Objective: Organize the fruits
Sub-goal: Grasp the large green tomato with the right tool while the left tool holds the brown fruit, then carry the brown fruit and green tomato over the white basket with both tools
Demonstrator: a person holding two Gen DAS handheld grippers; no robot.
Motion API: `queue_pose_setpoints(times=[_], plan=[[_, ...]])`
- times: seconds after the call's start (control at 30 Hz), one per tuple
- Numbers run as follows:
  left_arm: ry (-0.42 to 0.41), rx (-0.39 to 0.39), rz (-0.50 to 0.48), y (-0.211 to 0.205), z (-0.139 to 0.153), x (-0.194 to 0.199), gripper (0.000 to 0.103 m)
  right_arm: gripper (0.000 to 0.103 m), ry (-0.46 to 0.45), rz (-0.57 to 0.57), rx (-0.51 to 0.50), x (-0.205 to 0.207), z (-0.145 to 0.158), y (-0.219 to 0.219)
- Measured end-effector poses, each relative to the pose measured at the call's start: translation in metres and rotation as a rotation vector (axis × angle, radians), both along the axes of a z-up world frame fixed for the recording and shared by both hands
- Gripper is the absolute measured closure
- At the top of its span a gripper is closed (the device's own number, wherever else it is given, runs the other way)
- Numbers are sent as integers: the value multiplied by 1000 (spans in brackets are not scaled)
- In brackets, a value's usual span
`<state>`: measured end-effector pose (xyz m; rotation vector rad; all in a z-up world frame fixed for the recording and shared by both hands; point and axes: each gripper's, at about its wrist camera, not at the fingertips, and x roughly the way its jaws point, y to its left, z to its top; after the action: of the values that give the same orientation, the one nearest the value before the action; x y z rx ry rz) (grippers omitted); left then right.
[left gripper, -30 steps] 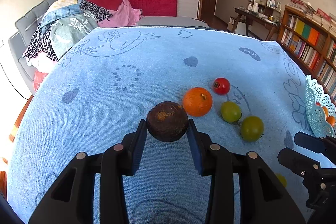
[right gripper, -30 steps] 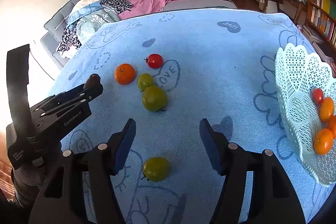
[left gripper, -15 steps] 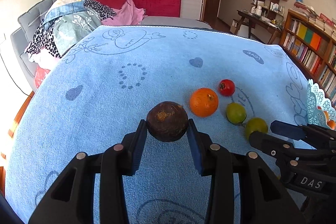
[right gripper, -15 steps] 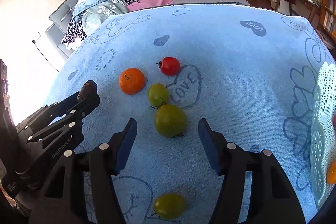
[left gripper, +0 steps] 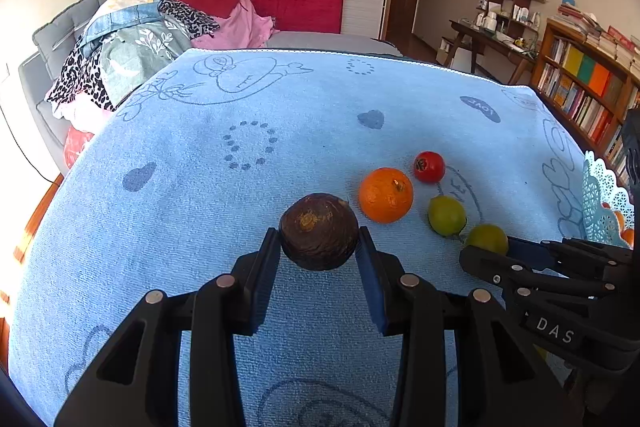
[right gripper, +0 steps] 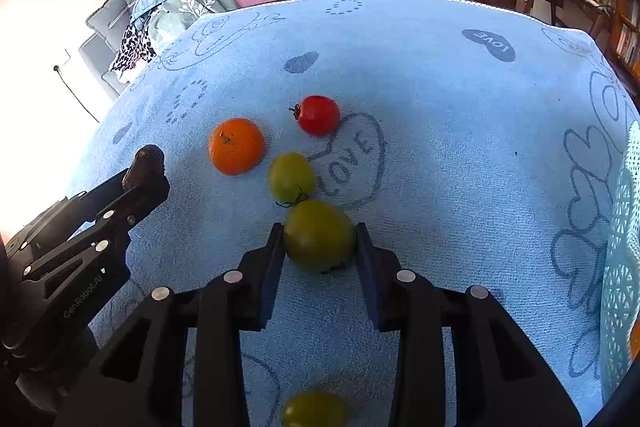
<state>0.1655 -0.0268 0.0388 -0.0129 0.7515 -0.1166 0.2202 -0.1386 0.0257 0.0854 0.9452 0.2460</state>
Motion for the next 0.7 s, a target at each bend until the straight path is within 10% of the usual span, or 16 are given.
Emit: queue_pose_setpoints(times=[0.7], plan=[[-24,4,-35,-9,3,-6,64,67,-89,-70,54,-36,38,-20]])
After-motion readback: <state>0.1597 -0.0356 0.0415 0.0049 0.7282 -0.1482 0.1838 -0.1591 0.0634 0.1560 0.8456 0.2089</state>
